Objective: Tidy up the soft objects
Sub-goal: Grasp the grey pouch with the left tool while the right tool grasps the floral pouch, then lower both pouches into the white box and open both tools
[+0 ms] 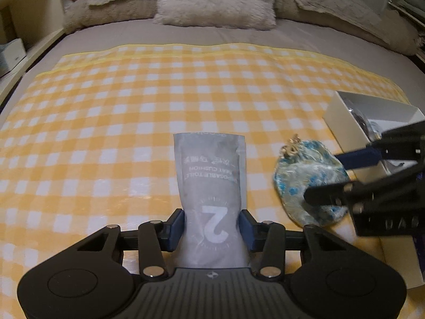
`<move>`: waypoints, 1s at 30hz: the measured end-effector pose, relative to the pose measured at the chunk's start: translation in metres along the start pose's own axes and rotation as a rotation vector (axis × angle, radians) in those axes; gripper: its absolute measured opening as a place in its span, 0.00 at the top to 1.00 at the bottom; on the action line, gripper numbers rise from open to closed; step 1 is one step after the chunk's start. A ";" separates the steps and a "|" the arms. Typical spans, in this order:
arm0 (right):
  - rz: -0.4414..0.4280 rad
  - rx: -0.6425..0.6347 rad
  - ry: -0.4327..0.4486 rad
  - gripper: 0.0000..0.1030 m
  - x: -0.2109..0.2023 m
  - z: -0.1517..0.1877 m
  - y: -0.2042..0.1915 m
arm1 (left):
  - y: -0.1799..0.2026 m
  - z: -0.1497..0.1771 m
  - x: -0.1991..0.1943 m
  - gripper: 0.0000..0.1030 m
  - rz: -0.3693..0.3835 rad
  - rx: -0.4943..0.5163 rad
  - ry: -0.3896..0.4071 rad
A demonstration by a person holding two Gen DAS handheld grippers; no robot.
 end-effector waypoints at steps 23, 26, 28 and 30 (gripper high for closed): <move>0.064 0.018 0.215 0.95 -0.087 0.006 -0.003 | -0.010 0.001 -0.100 0.57 0.014 -0.134 0.219; 0.075 0.038 0.264 0.95 -0.106 0.012 0.001 | -0.008 0.003 -0.117 0.56 0.025 -0.144 0.253; 0.071 0.050 0.290 0.95 -0.118 0.016 0.004 | -0.004 0.004 -0.128 0.56 0.022 -0.138 0.275; 0.058 0.065 0.315 0.95 -0.131 0.020 0.007 | 0.000 0.004 -0.135 0.56 0.034 -0.143 0.293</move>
Point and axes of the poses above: each gripper's, at about its wrist camera, not at the fingertips, and x roughly the way its jaws point, y to its right, z to its underside, the point moved 9 cm from there along x, roughly the way its jaws point, and after that the axes turned 14 degrees about -y, right-handed, at the moved point
